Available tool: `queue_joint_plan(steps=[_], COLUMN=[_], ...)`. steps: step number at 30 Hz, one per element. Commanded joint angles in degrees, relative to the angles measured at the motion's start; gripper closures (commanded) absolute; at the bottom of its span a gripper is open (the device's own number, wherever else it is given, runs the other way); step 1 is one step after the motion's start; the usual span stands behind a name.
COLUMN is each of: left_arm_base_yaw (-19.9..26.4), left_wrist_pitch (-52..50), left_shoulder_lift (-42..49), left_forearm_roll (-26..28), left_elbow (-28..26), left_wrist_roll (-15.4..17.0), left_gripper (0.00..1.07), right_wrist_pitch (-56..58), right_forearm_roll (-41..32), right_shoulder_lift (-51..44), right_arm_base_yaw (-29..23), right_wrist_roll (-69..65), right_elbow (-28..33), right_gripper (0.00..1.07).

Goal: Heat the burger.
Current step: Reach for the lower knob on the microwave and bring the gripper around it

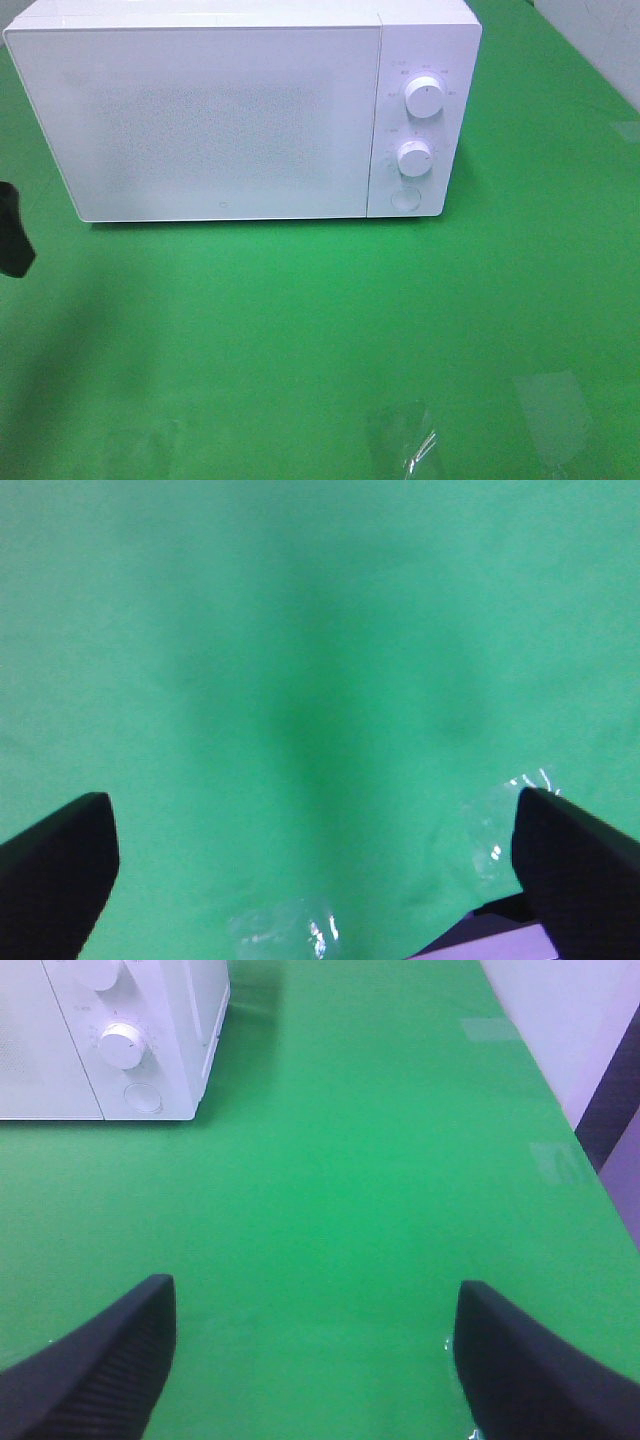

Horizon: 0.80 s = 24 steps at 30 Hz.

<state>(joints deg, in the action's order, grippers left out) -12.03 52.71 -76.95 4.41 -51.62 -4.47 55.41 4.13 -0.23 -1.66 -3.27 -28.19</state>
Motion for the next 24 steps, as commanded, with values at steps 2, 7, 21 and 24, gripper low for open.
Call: queue_joint_plan(steps=[2,7,21,24], left_arm_base_yaw=[5.27,6.65,6.65,6.65], left_wrist_pitch=[4.70,7.16,9.91,8.14], left_shoulder_lift=[5.10,12.78,33.75,37.36], left_forearm_roll=[1.20,0.97,-0.80,-0.80], left_elbow=[0.46,4.41,15.07,17.30], left_wrist_roll=[-0.92,0.46,0.46,0.46], left_gripper=[0.06,0.06,0.06,0.06], right_wrist_pitch=[-0.46,-0.46,-0.46,-0.46], right_forearm_roll=[-0.17,-0.17,-0.17,-0.17], right_shoulder_lift=[-1.49,-1.49,-1.49,-1.49], right_arm_base_yaw=[0.23,0.23,0.23,0.23], right_wrist_roll=[0.40,0.40,0.40,0.40], right_elbow=[0.17,0.17,0.17,0.17], right_gripper=[0.34,0.34,0.34,0.34])
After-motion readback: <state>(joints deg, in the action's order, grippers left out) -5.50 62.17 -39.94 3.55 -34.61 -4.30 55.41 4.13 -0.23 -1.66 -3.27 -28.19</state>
